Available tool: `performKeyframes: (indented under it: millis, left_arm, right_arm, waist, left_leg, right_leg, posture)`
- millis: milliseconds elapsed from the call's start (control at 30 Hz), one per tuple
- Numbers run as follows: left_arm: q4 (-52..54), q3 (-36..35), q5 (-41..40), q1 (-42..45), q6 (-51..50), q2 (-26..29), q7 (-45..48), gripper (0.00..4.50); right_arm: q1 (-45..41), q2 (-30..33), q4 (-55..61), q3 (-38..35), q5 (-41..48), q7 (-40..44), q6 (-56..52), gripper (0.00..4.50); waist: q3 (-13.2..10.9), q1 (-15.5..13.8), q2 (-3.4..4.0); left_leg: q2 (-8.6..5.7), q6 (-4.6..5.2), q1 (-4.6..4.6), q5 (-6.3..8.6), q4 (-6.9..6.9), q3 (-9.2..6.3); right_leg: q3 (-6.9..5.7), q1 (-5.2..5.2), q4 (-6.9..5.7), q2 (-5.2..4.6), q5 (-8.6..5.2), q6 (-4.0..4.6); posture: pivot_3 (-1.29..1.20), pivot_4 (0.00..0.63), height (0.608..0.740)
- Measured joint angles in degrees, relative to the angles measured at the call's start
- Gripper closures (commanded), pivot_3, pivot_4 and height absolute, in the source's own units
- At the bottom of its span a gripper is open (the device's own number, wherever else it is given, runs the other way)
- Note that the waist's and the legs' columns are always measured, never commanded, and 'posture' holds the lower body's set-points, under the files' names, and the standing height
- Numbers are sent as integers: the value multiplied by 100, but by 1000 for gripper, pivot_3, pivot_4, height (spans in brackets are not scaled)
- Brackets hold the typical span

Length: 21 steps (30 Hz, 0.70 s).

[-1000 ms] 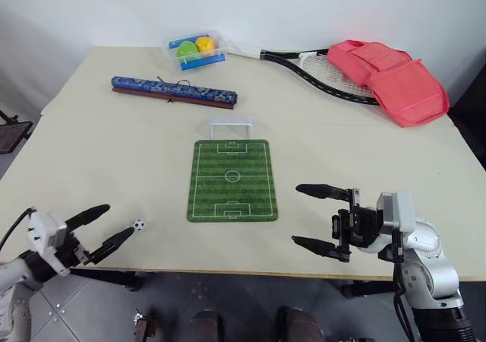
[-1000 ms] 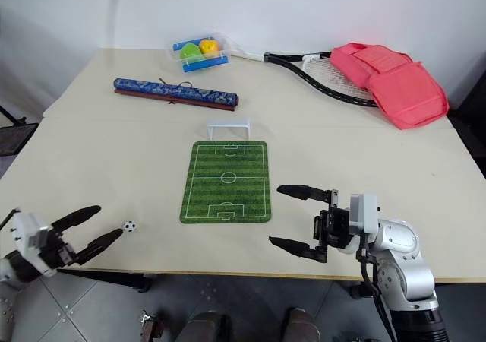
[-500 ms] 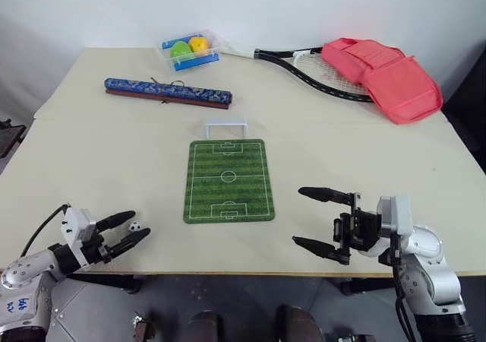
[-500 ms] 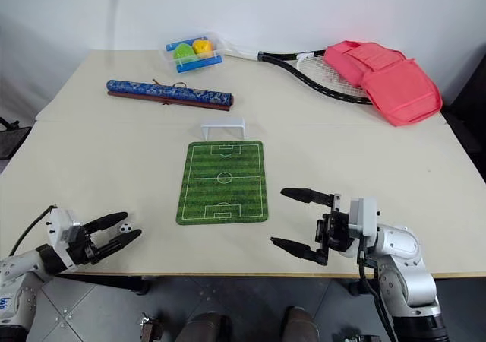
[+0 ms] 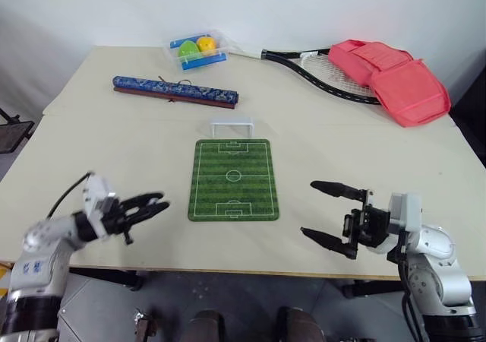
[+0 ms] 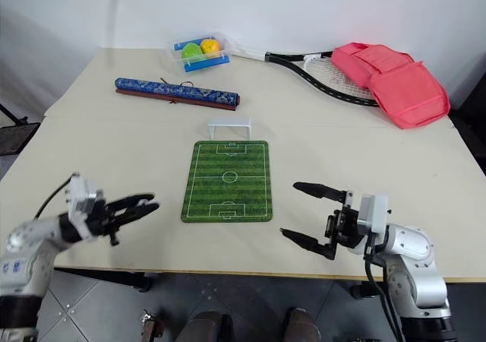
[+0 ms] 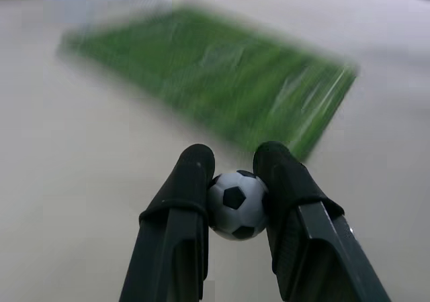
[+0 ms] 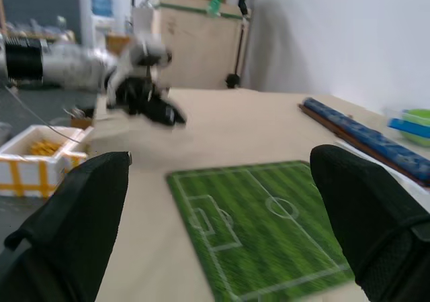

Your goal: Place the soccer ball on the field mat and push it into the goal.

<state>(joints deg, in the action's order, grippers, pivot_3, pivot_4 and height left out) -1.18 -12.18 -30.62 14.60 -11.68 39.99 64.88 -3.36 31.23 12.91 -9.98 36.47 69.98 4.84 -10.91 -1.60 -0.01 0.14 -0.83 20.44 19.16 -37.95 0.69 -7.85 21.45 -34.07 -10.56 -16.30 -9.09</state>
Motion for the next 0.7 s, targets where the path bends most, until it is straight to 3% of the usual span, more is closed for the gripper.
performKeyframes:
  millis: [167,300,467,700]
  left_arm:
    - [108,1281,390,963,106,-465,449,3639]
    - [-1063,1912,1059,1417,833,-888,645,3639]
    - [-2261,2110,1643,1804,1730,-1199,623,3639]
    - [-2894,2119,1771,1867,2235,-1390,749,3639]
  right_arm:
    - [297,199,-177,-282,-14,78,109,0]
    - [522,248,-221,-407,-66,209,237,0]
    - [641,247,-200,-401,-105,163,253,0]
    - [890,196,-107,-401,-133,-1,318,0]
  waist:
    - [2,43,3]
    - [1,71,2]
    - [1,38,1]
    - [0,9,0]
  left_leg:
    - [1,6,-5,5,-1,25]
    - [9,5,-6,4,-4,30]
    - [8,12,0,8,-13,33]
    - [7,13,3,8,-19,33]
  right_leg:
    - [15,2,7,6,3,-4]
    - [18,3,8,15,3,-3]
    - [22,3,15,13,11,-10]
    - [22,3,15,12,12,-12]
  posture:
    - [0,150,740]
    - [0,150,740]
    - [0,150,740]
    - [0,150,740]
